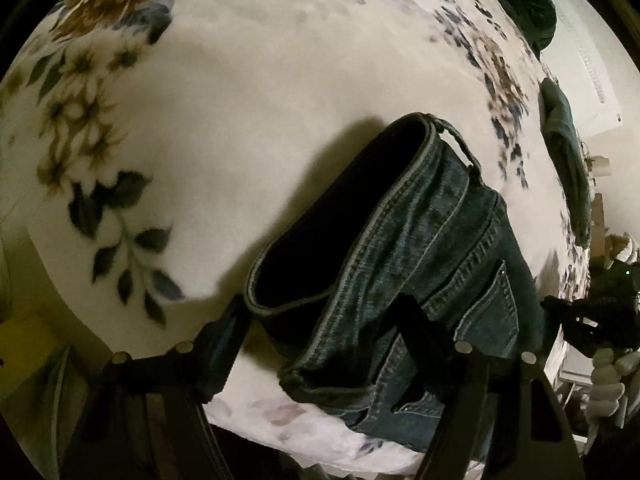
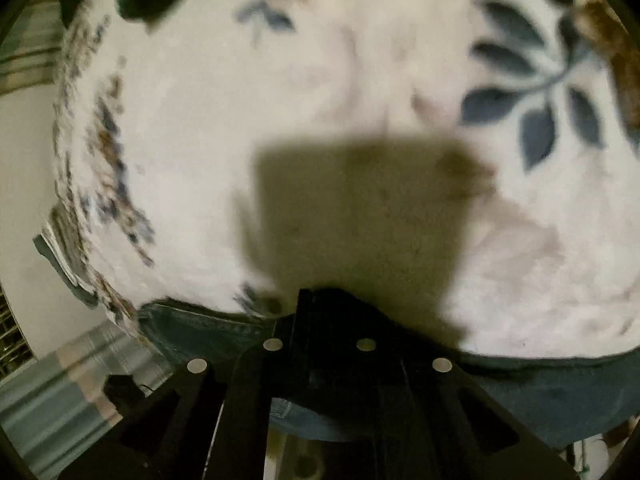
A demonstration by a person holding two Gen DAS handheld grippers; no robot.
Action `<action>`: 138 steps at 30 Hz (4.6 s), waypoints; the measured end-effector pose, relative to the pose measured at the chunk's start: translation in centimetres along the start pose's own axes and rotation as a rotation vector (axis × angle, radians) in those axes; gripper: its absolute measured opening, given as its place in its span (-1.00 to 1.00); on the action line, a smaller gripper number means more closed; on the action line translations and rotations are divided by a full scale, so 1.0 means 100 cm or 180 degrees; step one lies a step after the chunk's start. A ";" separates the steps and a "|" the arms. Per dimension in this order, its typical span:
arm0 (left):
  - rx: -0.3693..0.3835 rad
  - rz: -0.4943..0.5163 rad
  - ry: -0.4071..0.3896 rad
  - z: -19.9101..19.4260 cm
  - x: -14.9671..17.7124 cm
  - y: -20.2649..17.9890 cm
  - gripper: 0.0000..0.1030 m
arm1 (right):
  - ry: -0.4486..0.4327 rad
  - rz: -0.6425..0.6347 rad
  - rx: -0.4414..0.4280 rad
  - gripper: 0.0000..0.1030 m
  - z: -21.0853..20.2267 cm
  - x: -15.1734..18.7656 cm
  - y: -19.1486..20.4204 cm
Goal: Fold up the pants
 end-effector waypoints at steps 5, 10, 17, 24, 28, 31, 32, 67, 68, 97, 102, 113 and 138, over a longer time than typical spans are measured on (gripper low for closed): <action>-0.0075 0.0010 0.0043 -0.012 0.005 0.002 0.42 | 0.0047 -0.0005 -0.0048 -0.85 0.025 -0.002 0.012; -0.0236 0.0411 0.0058 -0.037 0.022 -0.029 0.73 | -0.0148 -0.0001 -0.0582 -0.01 -0.004 0.012 0.014; -0.0203 0.1077 0.0300 -0.028 0.082 -0.118 0.87 | -0.0938 0.0615 -0.0526 0.69 -0.065 0.104 -0.113; -0.0085 0.1568 0.0660 0.051 0.170 -0.231 0.87 | -0.1516 0.1940 -0.0288 0.68 -0.113 0.214 -0.340; -0.0127 0.1779 0.0928 0.107 0.226 -0.268 0.87 | -0.1841 0.2691 -0.0367 0.67 -0.138 0.266 -0.478; -0.0344 0.1902 0.0969 0.141 0.247 -0.275 0.88 | -0.2012 0.3009 -0.0746 0.67 -0.141 0.283 -0.565; -0.0453 0.1988 0.0902 0.147 0.250 -0.275 0.98 | -0.2054 0.3048 -0.0878 0.67 -0.140 0.284 -0.588; -0.0571 0.1785 0.0499 0.143 0.242 -0.295 1.00 | -0.2860 0.2594 -0.1222 -0.83 -0.148 0.222 -0.583; -0.0535 0.1756 0.0482 0.135 0.239 -0.294 1.00 | -0.2918 0.2509 -0.1172 -0.83 -0.158 0.224 -0.572; -0.0238 0.1358 0.0090 -0.002 0.113 -0.150 1.00 | -0.1562 -0.0280 -0.0492 0.27 0.039 0.182 -0.058; -0.0044 0.1407 0.0240 0.025 0.121 -0.184 1.00 | -0.1655 0.0207 -0.0492 0.27 -0.009 0.192 -0.101; -0.0074 0.2467 0.0590 0.111 0.181 -0.241 -0.49 | -0.1370 0.0924 0.0748 0.47 -0.011 0.188 -0.225; 0.0451 -0.0608 -0.0700 -0.031 0.060 -0.005 0.88 | -0.1145 0.0141 0.1151 1.00 0.014 0.177 -0.101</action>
Point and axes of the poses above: each gripper's, at about its wrist camera, not at the fingertips, and z roughly the way its jaws point, y to its left, x to its underside, the point moved 7 cm from there along z, roughly the way its jaws point, and after that the axes turned 6 degrees about x, right-handed, at the moved point
